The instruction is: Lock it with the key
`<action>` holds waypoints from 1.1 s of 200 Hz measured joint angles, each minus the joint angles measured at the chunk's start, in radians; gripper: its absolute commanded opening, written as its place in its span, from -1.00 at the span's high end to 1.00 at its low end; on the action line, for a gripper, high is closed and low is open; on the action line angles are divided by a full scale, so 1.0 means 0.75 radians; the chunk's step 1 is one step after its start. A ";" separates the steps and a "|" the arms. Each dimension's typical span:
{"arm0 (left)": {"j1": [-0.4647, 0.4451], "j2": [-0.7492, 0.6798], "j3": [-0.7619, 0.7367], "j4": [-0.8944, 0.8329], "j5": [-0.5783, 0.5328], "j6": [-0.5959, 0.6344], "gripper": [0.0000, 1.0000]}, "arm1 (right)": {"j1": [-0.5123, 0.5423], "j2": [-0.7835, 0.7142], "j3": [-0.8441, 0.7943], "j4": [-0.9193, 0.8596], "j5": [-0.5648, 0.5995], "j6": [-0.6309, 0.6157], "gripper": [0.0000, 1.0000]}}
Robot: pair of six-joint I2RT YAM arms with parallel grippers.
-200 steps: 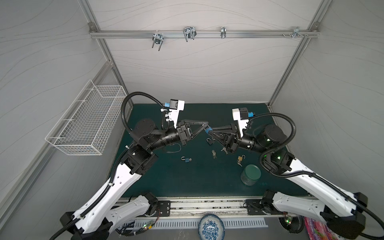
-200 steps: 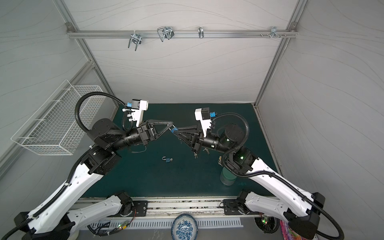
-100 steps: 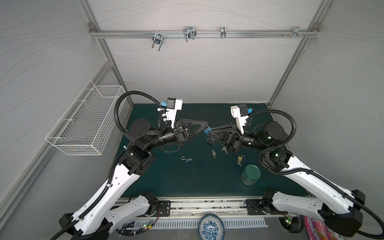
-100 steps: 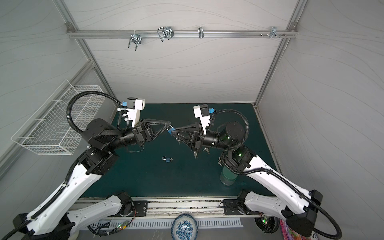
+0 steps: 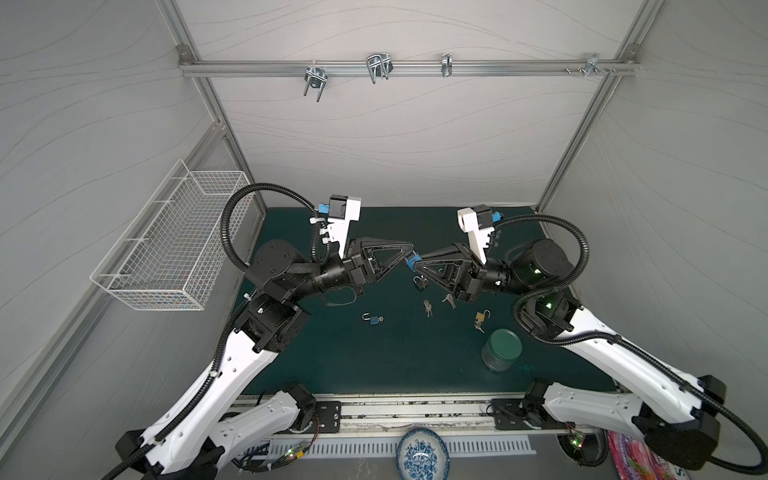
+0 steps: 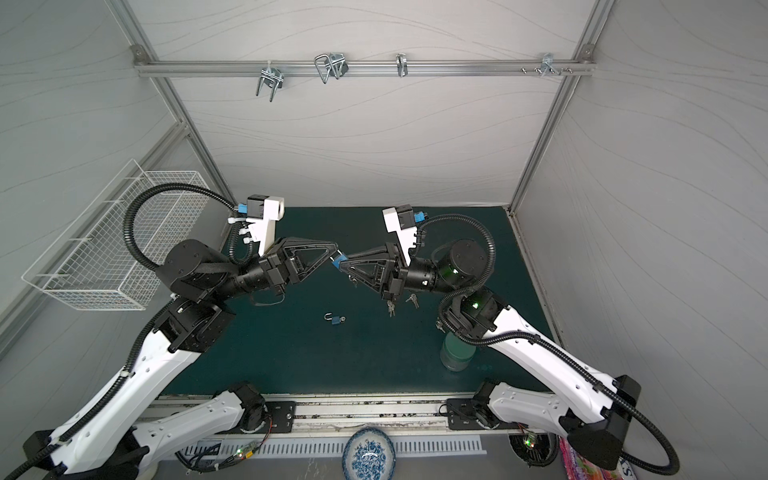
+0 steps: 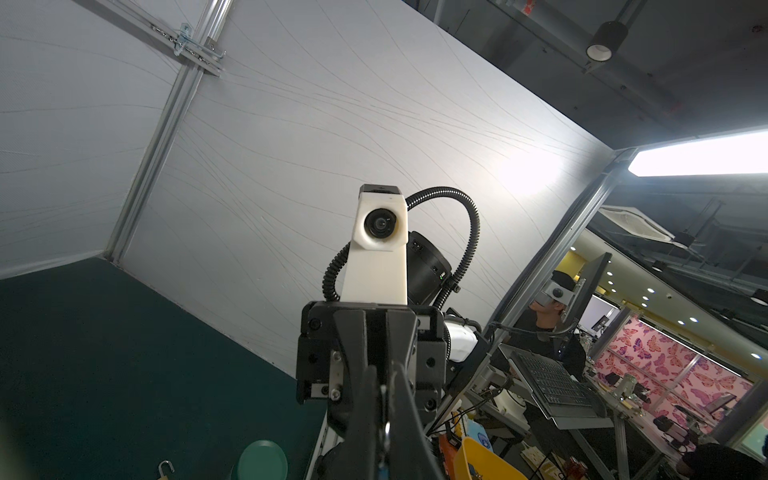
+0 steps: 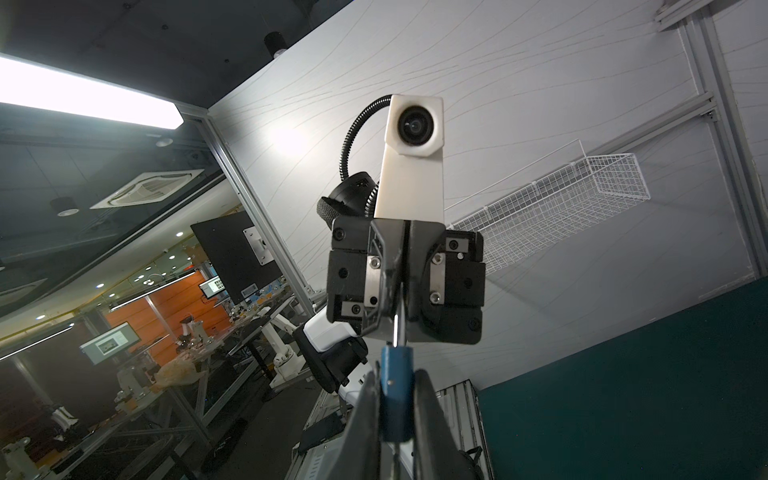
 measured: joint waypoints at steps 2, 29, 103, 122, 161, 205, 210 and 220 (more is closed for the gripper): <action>-0.001 0.001 0.000 0.001 0.001 0.000 1.00 | 0.000 0.001 0.001 0.000 0.001 -0.001 1.00; -0.006 0.001 -0.004 0.016 0.001 0.001 1.00 | -0.001 0.007 0.021 -0.014 0.004 -0.011 1.00; -0.024 -0.008 -0.052 0.095 -0.055 0.002 1.00 | -0.029 0.036 0.106 -0.131 -0.032 -0.083 1.00; -0.032 -0.008 -0.057 0.102 -0.064 0.004 1.00 | -0.030 0.036 0.115 -0.152 -0.031 -0.103 1.00; -0.051 0.001 -0.057 0.100 -0.076 0.048 1.00 | -0.037 0.020 0.119 -0.192 -0.011 -0.106 1.00; -0.106 0.028 -0.052 0.099 -0.119 0.113 1.00 | -0.047 -0.024 0.124 -0.269 0.034 -0.105 1.00; -0.111 0.032 -0.050 0.100 -0.125 0.118 1.00 | -0.049 -0.025 0.127 -0.275 0.035 -0.106 1.00; -0.122 0.037 -0.045 0.101 -0.136 0.128 1.00 | -0.052 -0.026 0.134 -0.282 0.035 -0.106 1.00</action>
